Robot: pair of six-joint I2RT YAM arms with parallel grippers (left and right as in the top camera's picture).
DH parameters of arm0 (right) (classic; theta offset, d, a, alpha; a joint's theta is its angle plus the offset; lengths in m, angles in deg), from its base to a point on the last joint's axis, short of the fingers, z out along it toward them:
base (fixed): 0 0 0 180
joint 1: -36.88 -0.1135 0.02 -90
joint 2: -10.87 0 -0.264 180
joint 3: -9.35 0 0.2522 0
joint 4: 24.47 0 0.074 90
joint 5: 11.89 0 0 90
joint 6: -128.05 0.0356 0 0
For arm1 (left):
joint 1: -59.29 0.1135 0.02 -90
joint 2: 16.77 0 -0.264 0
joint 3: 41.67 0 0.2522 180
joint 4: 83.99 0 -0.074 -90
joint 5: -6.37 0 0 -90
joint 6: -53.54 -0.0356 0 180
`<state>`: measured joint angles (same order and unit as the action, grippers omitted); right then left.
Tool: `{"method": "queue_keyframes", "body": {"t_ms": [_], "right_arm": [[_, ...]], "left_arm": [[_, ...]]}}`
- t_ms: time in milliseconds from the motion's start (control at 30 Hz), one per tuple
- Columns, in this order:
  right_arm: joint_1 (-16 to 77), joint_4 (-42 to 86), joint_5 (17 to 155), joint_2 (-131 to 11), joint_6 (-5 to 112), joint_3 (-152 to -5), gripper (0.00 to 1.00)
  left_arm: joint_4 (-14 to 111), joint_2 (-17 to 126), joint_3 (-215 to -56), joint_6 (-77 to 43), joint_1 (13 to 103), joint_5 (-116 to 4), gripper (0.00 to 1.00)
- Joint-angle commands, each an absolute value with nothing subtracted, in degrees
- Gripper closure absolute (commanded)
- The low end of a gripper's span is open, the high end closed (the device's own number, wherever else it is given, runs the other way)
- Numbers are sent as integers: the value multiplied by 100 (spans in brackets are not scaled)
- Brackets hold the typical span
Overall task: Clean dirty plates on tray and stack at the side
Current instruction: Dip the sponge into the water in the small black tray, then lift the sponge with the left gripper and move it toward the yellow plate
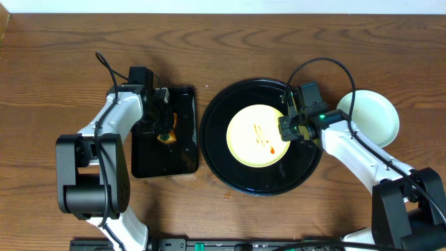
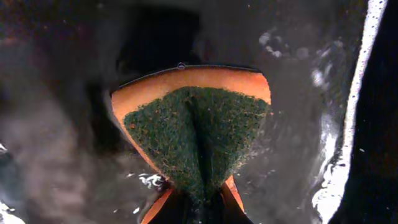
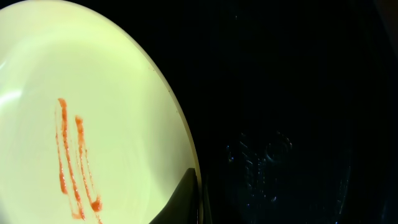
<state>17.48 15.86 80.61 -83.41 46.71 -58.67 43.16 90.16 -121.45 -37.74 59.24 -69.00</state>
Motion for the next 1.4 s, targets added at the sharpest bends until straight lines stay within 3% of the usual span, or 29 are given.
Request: {"method": "queue_keyframes", "body": {"t_ms": [0,667,1367], "right_arm": [[1772,1590,7963,-8396,4610,-5887,97],[1772,1588,7963,-8396,4610,-5889,97],[1772,1588,7961,-8396,4610,-5887,97]], "left_arm": [[4235,8931,-12222,-3658,5919,-6928,93],[4524,6914,-12285,-3214,5867,-7013,93],[5140,6295,-12285,-2259,4464,-9424,93]]}}
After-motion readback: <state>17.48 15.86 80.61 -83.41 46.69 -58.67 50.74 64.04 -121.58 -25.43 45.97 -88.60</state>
